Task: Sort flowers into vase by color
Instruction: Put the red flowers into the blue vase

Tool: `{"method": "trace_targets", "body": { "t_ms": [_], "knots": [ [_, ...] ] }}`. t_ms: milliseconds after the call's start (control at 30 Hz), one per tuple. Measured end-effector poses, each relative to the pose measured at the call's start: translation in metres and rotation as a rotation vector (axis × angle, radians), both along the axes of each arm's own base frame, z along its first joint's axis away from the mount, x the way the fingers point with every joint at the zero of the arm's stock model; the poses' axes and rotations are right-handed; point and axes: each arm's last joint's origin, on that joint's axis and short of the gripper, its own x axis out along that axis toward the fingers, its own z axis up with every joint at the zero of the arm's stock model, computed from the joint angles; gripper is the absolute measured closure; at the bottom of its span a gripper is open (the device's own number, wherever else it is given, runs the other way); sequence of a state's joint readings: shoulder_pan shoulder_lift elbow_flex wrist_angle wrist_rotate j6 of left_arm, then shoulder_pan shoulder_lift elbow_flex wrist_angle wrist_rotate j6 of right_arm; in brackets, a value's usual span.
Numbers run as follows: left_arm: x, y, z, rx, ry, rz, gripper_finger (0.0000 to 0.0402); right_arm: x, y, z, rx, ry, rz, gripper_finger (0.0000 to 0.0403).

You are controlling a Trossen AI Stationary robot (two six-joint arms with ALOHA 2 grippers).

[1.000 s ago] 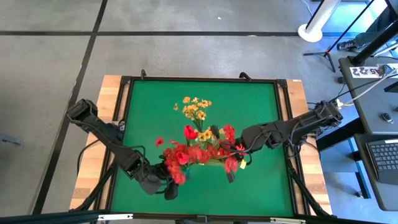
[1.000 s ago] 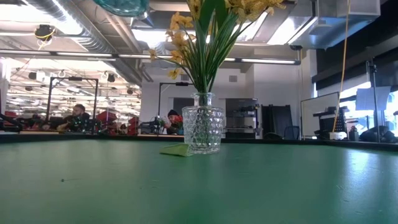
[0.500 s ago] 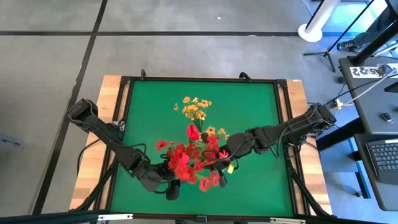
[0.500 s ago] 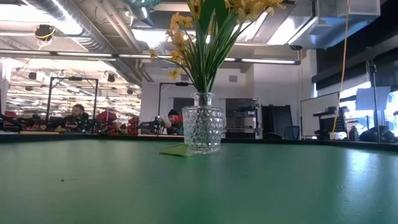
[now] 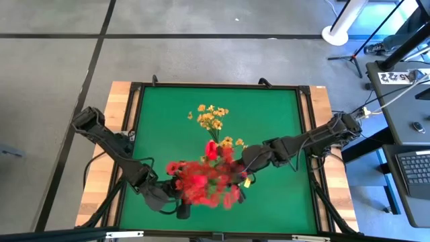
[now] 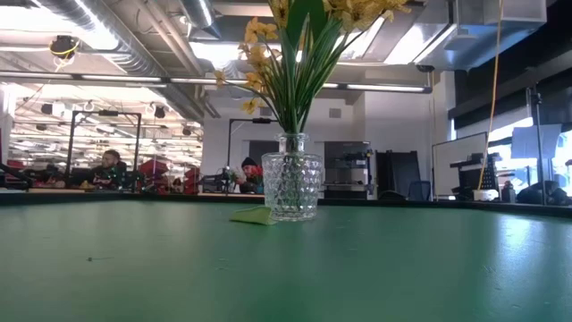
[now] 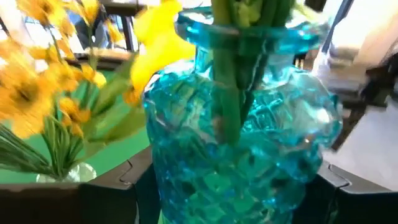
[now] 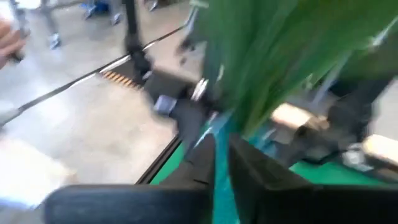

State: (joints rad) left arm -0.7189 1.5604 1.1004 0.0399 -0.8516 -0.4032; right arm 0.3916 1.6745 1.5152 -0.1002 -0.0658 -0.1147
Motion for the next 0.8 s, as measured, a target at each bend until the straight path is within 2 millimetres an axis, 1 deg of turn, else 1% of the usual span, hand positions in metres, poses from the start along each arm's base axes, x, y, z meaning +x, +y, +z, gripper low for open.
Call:
{"method": "trace_targets", "body": {
  "t_ms": [100,300,433,533,633,700,800],
  "knots": [
    [-0.001,0.001,0.005,-0.019,-0.025,0.015,0.016,0.0,0.002,-0.005,-0.003,0.021,0.032,0.032],
    [-0.005,-0.004,0.003,0.002,-0.021,0.021,0.016,-0.005,0.0,-0.001,-0.007,0.038,0.033,0.0211],
    [-0.013,-0.011,0.003,0.056,-0.029,0.049,0.016,-0.017,-0.004,0.008,-0.015,0.063,0.038,0.0157],
    [-0.024,-0.015,0.003,0.107,-0.03,0.095,0.016,-0.031,-0.008,0.017,-0.024,0.081,0.029,0.0136],
    [-0.035,-0.015,0.001,0.143,-0.017,0.155,0.016,-0.048,-0.008,0.026,-0.037,0.113,0.023,0.0131],
    [-0.041,-0.012,-0.005,0.147,0.004,0.199,0.016,-0.059,-0.007,0.032,-0.055,0.113,-0.007,0.013],
    [-0.048,-0.003,-0.02,0.067,0.061,0.254,0.016,-0.074,-0.003,0.037,-0.097,0.121,-0.06,0.013]
  ]
}}
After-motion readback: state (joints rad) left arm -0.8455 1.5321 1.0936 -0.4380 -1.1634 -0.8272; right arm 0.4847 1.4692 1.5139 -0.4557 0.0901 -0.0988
